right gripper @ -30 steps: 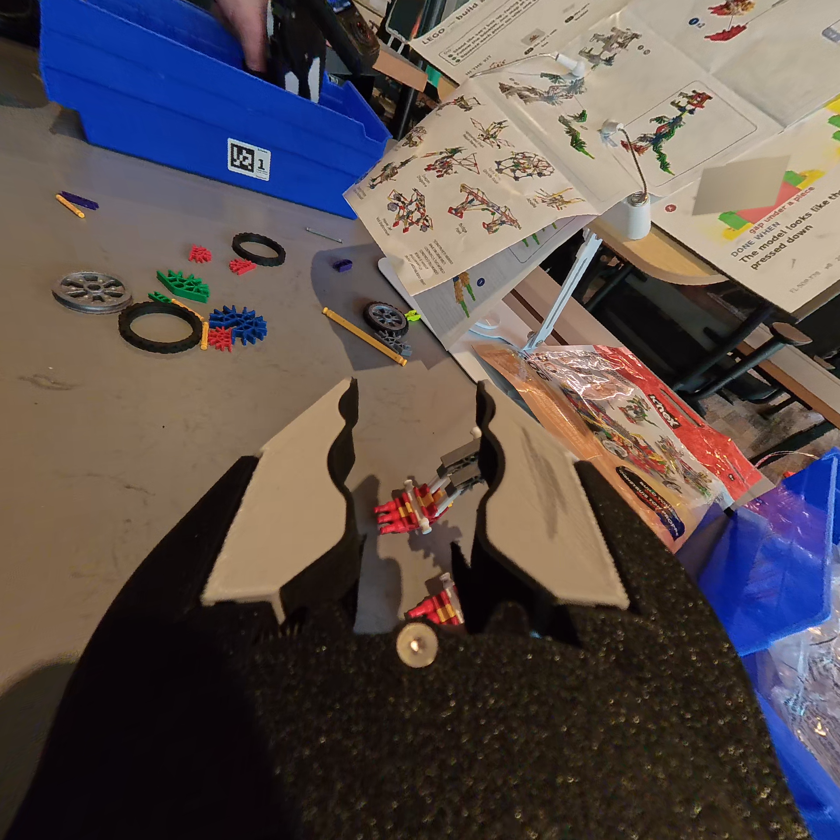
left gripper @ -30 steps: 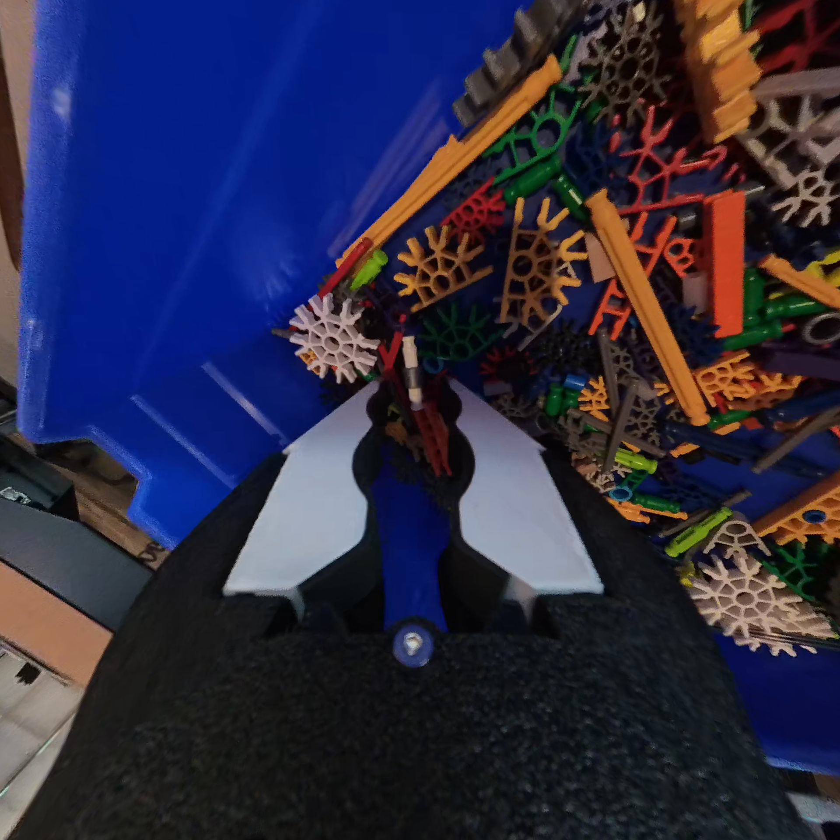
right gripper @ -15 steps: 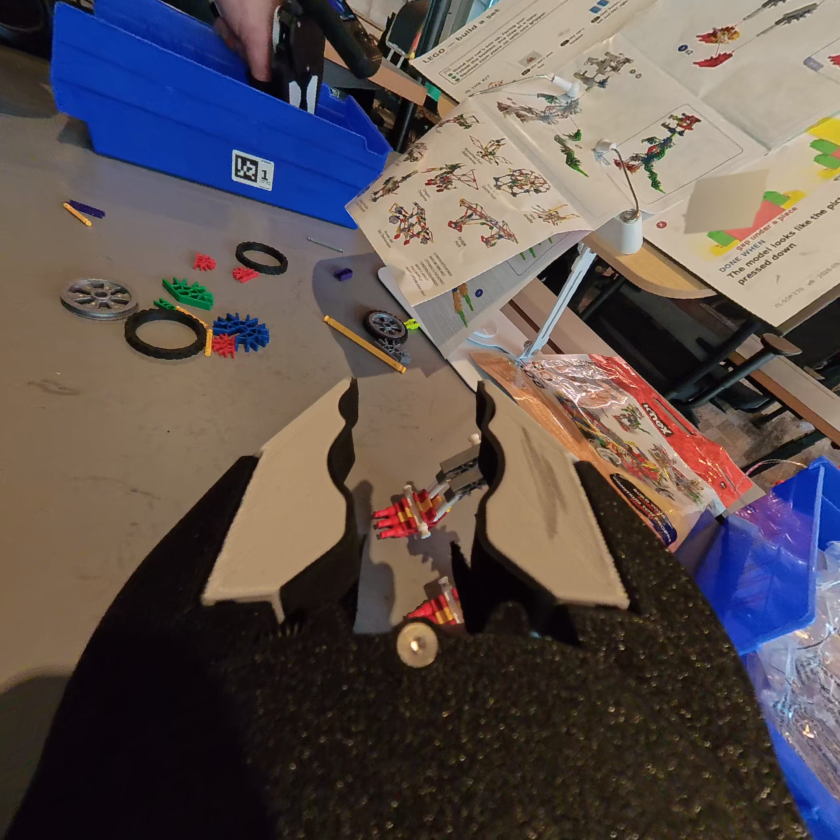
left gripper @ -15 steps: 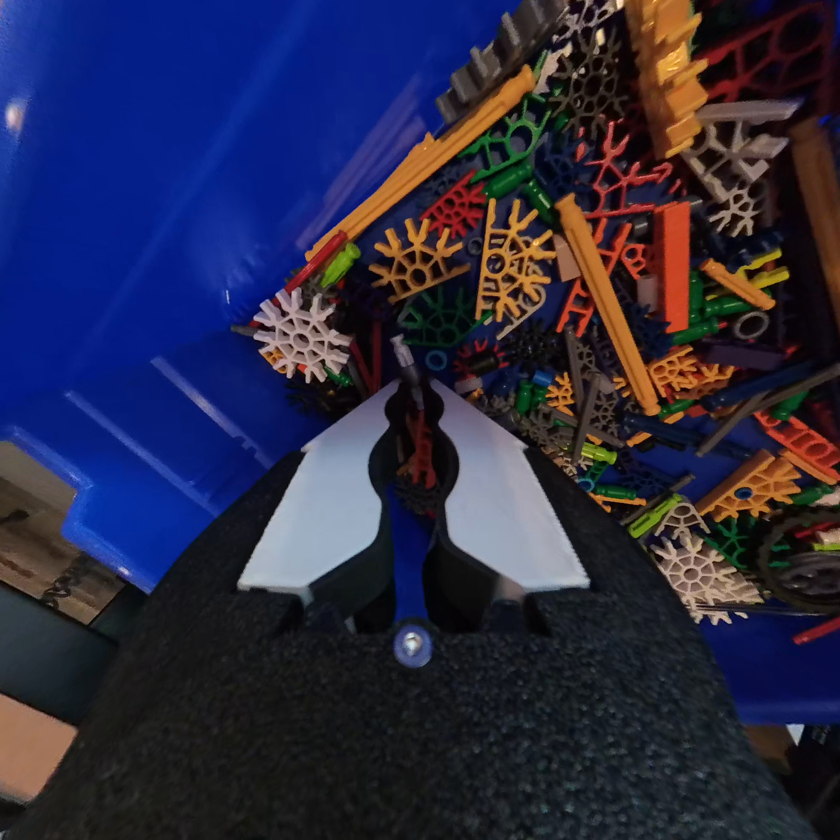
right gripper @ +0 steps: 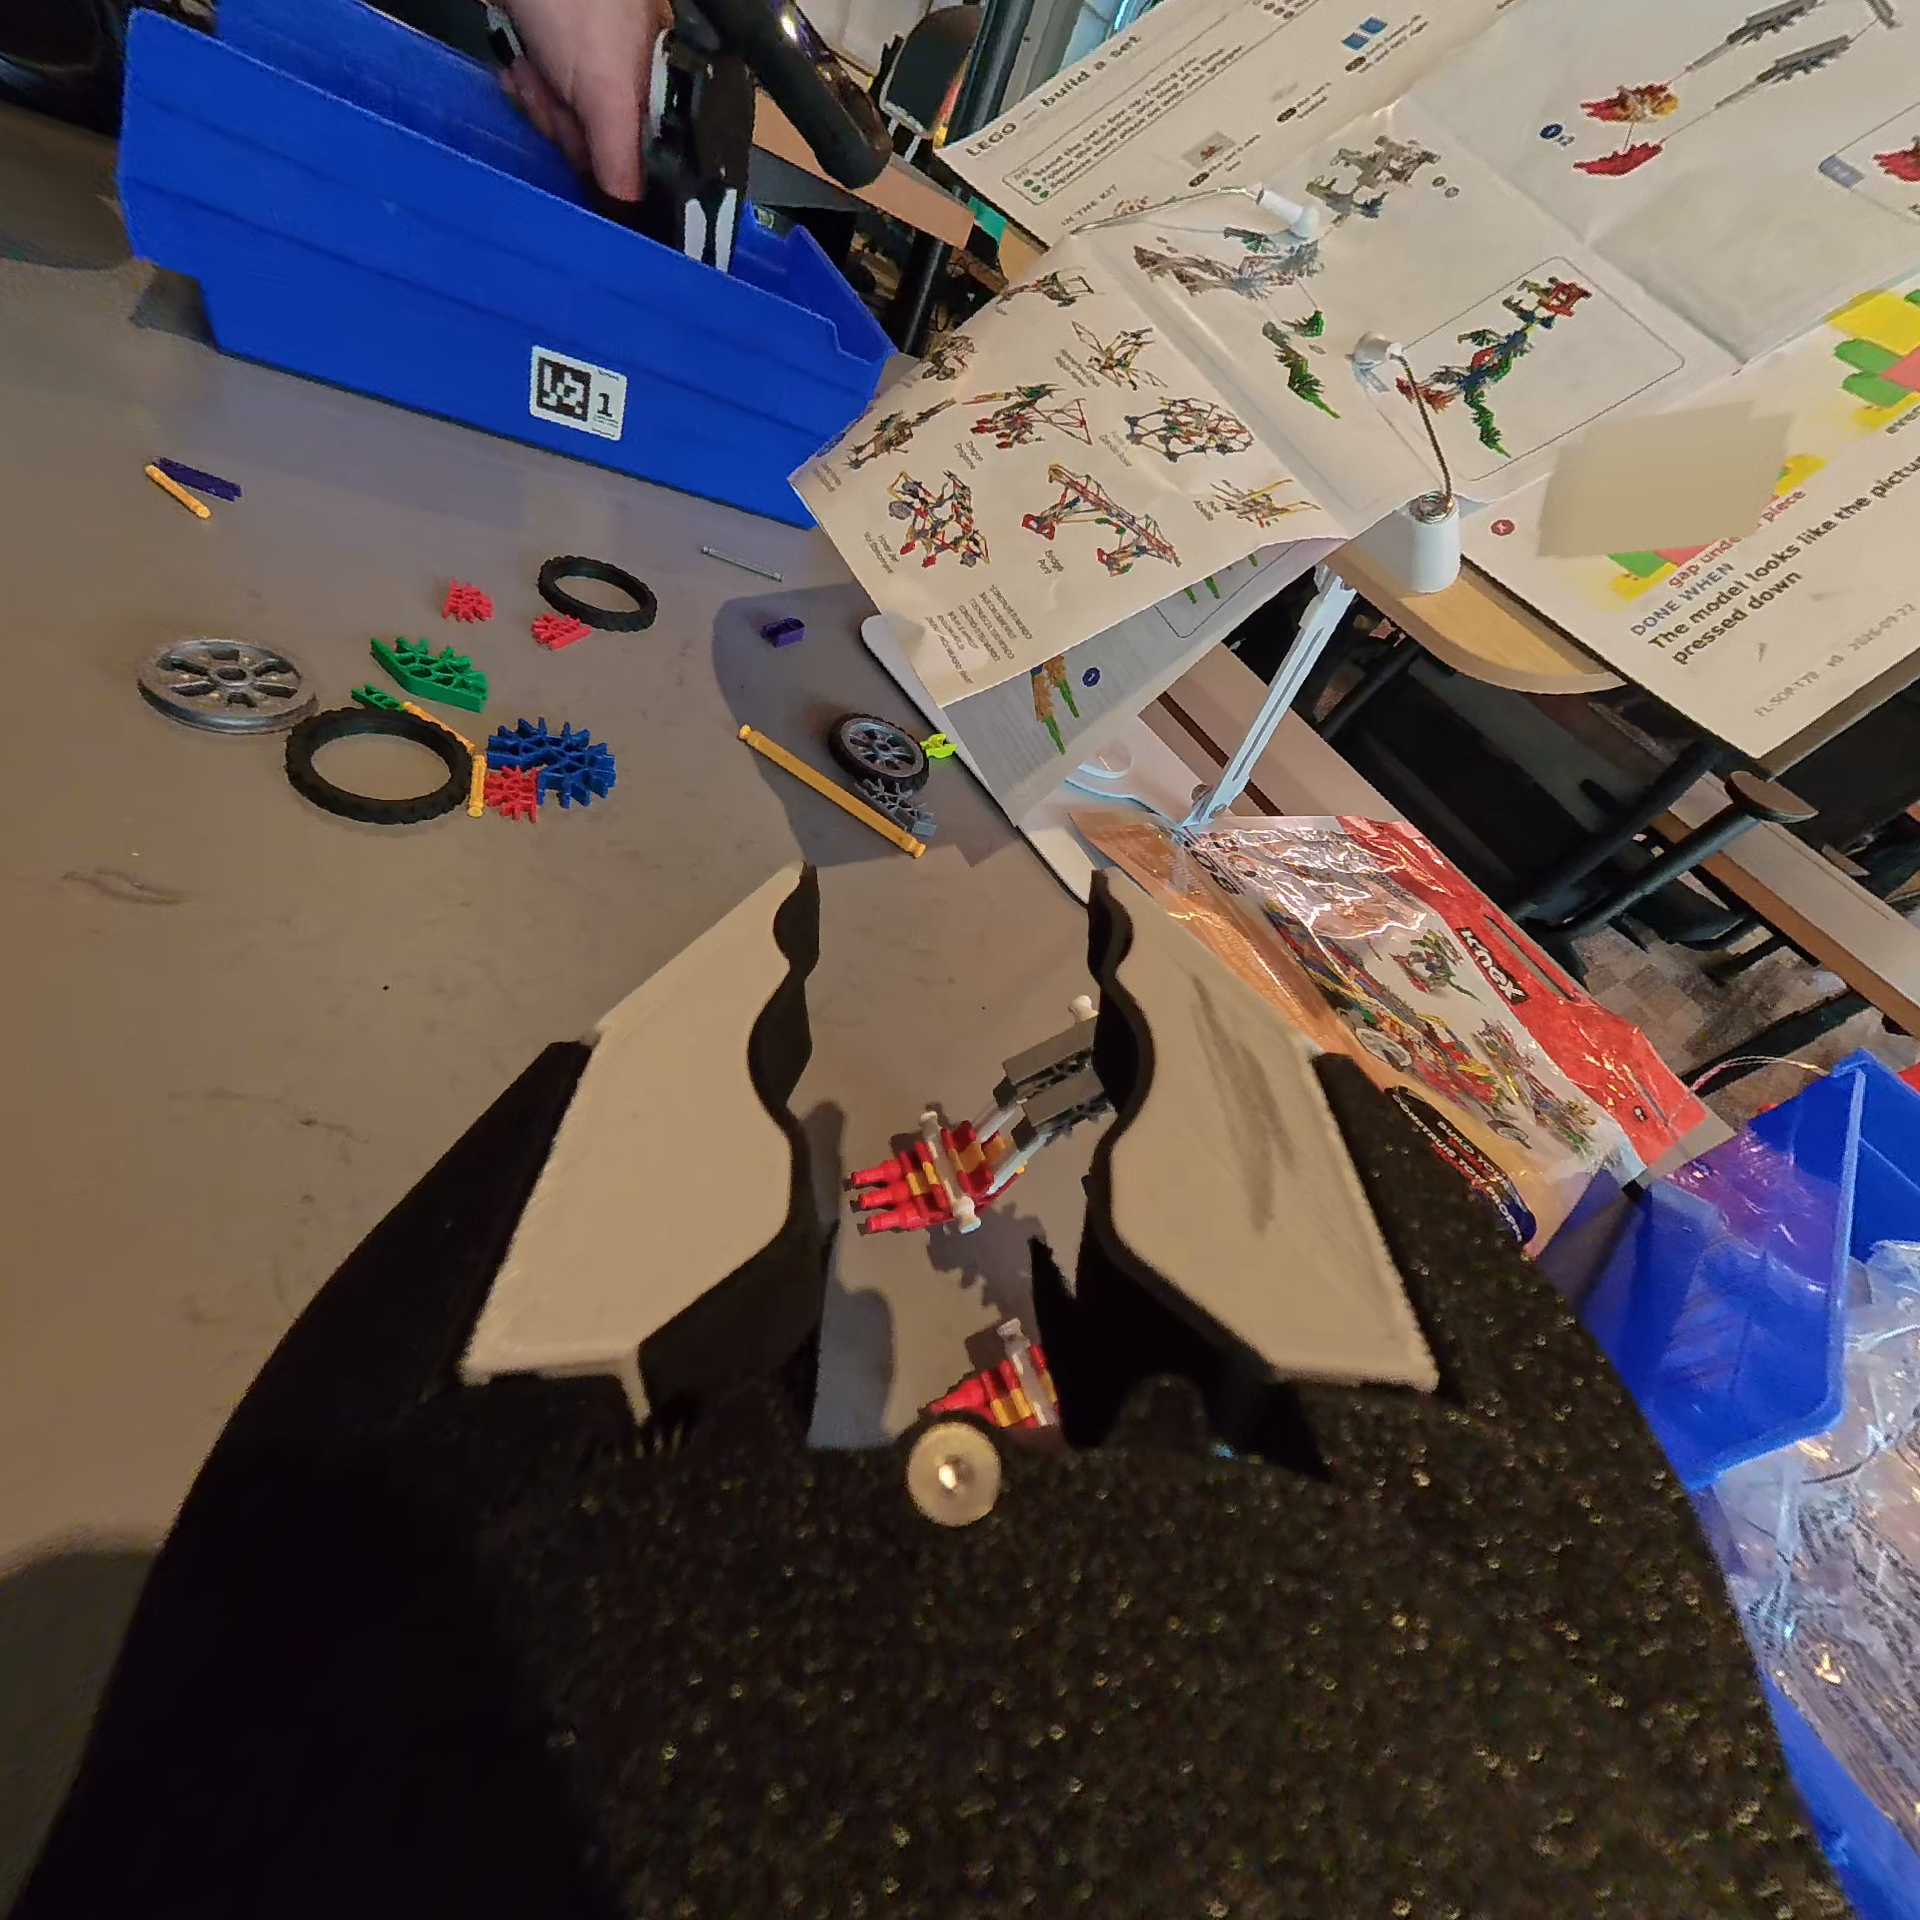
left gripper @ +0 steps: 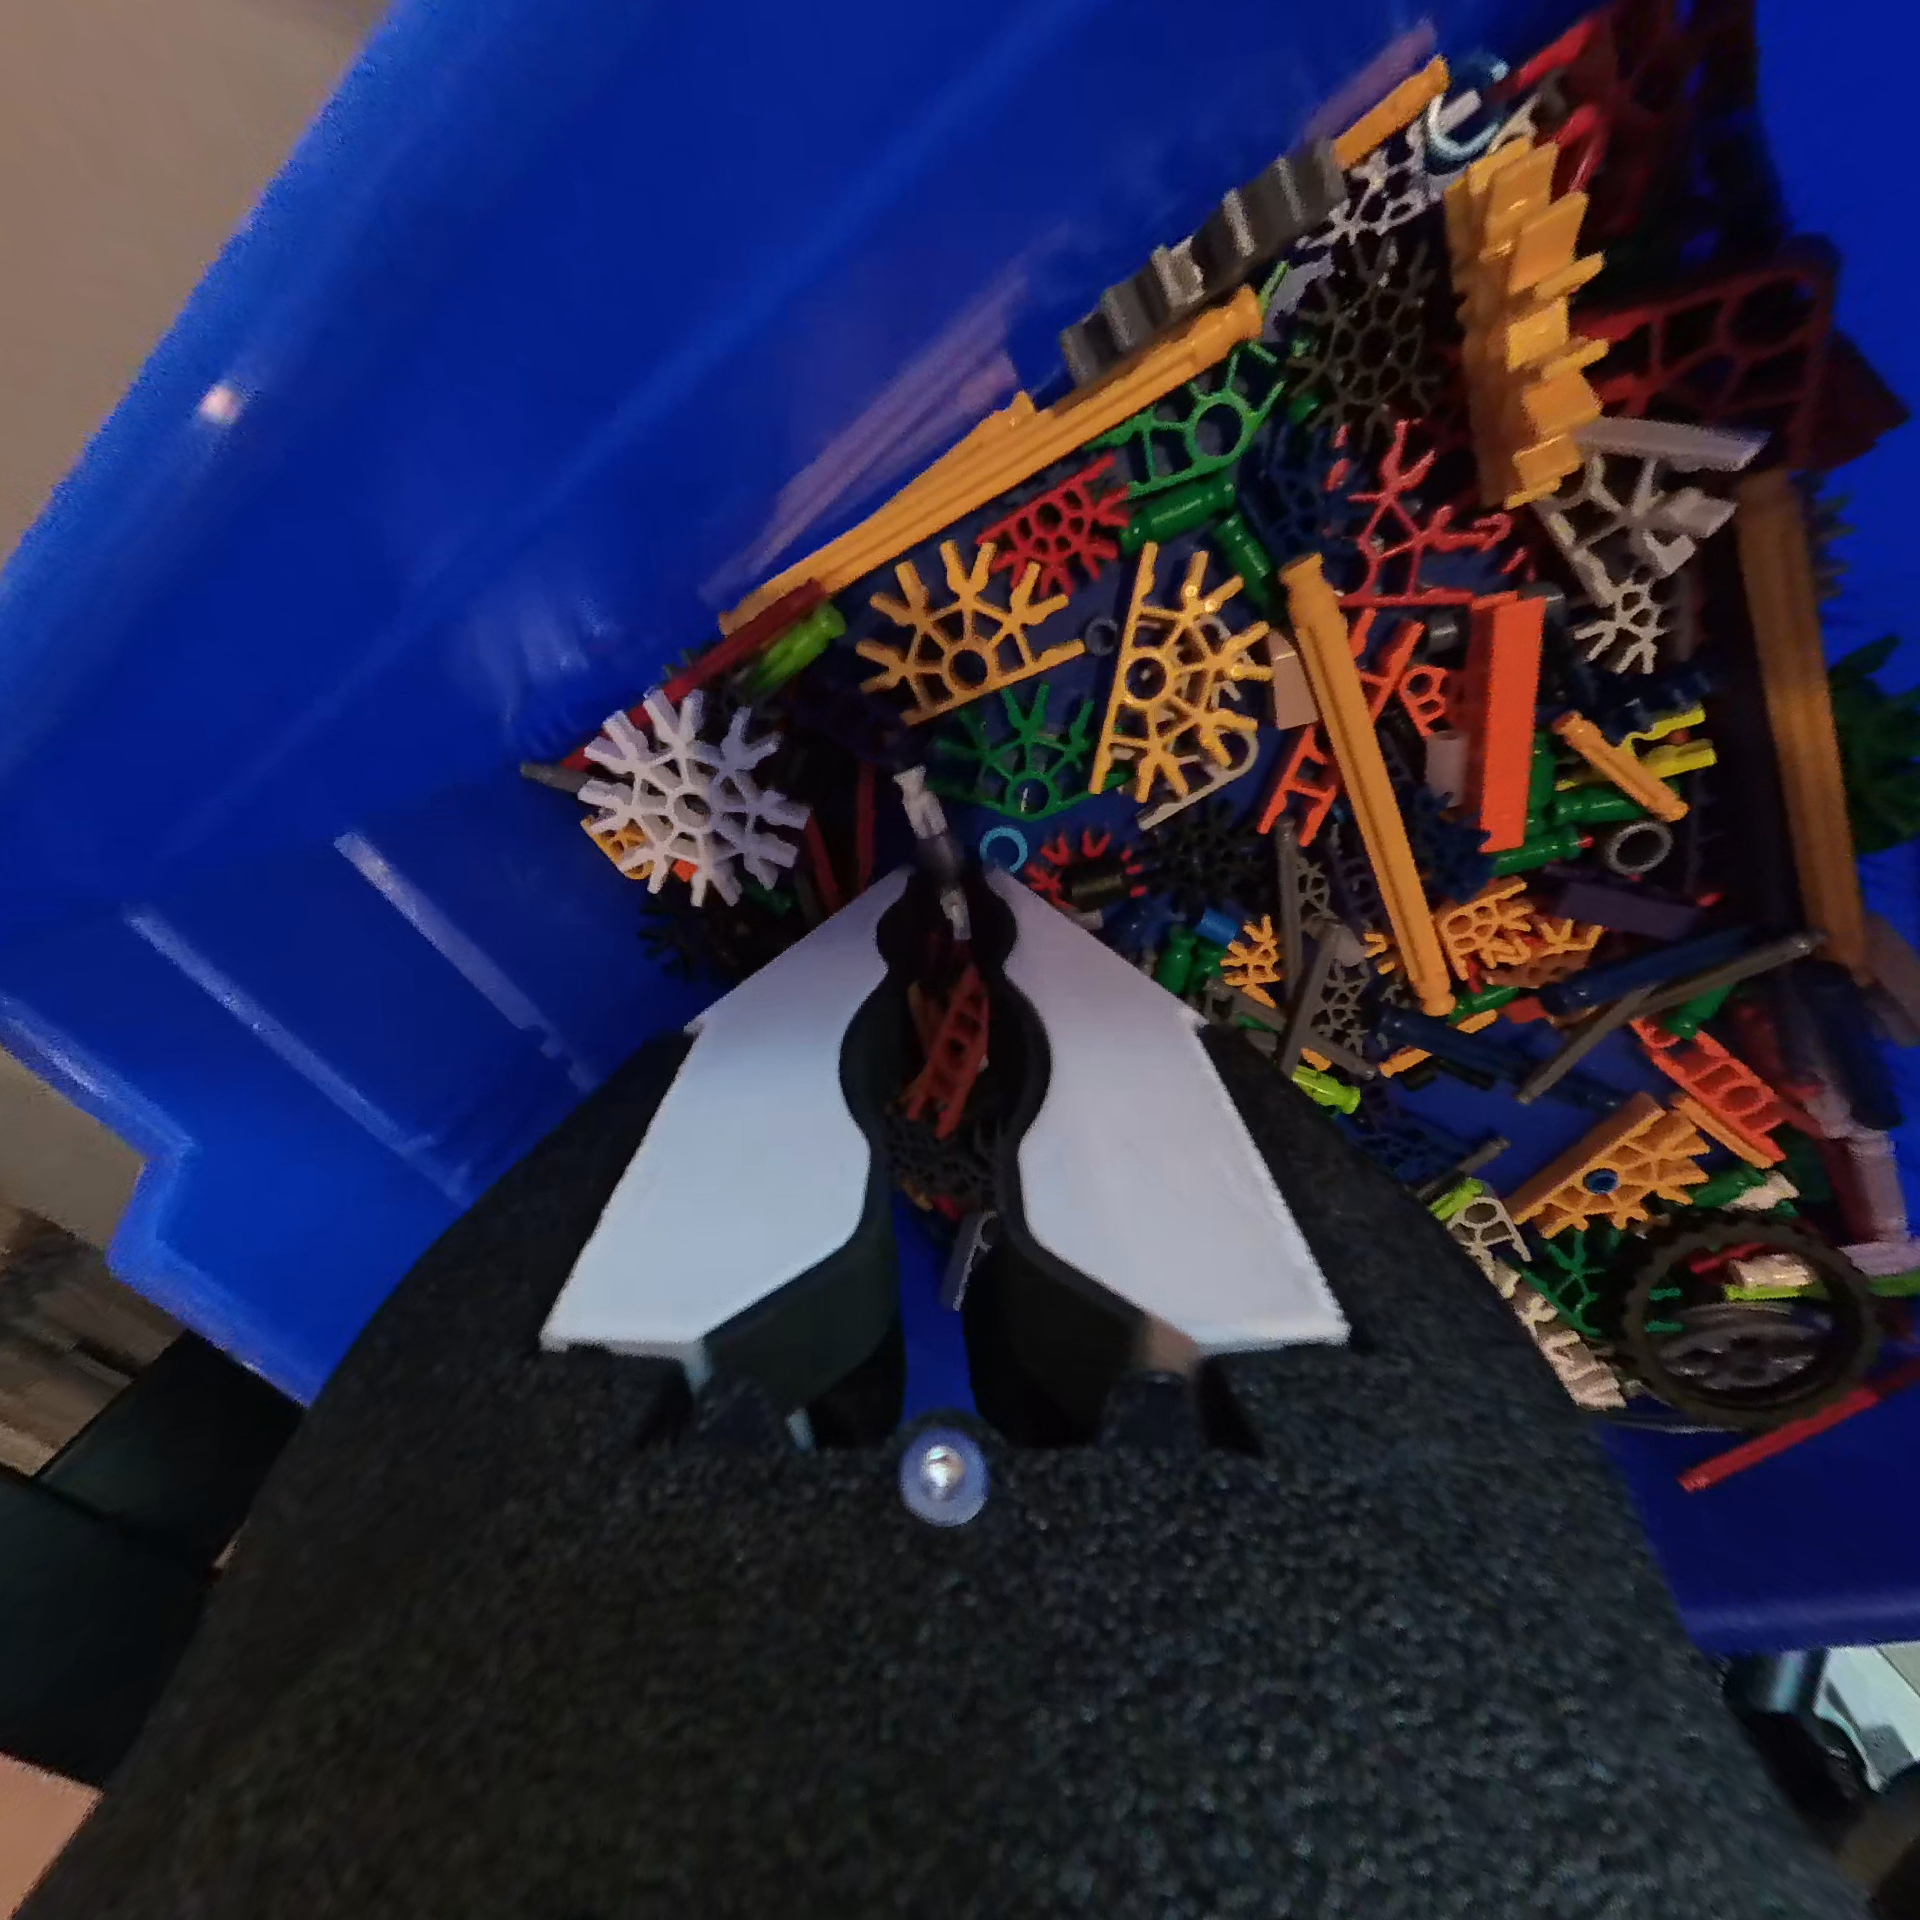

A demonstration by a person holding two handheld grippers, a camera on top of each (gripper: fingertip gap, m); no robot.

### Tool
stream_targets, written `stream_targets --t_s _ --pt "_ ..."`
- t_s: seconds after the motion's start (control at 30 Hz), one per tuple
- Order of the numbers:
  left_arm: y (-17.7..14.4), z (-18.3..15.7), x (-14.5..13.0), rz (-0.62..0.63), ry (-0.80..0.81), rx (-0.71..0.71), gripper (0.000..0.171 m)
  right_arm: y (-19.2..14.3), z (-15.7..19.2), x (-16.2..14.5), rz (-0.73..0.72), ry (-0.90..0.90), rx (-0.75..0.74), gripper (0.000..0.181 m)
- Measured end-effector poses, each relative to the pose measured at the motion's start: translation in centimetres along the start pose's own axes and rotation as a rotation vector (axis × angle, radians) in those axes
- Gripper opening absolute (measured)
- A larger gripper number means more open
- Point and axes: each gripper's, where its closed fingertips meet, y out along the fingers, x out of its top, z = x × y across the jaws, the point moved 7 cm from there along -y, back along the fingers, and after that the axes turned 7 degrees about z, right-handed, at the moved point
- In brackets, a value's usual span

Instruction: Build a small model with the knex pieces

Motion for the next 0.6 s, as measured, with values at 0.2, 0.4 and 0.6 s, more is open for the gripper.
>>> stream_targets --t_s 0.2,0.4,0.6 --pt "-1.3 -0.3 -0.4 -0.069 -0.004 0.065 0.007 -0.1 0.0 0.2 -0.006 -0.005 -0.003 0.052" --pt "-8.5 -3.0 0.2 -0.284 0.060 0.120 0.006 -0.1 0.1 0.1 -0.001 -0.011 -0.002 0.052" --pt "-13.5 -14.2 3.2 -0.421 0.360 0.068 0.007 0.0 0.1 0.1 0.006 -0.014 -0.003 0.052"
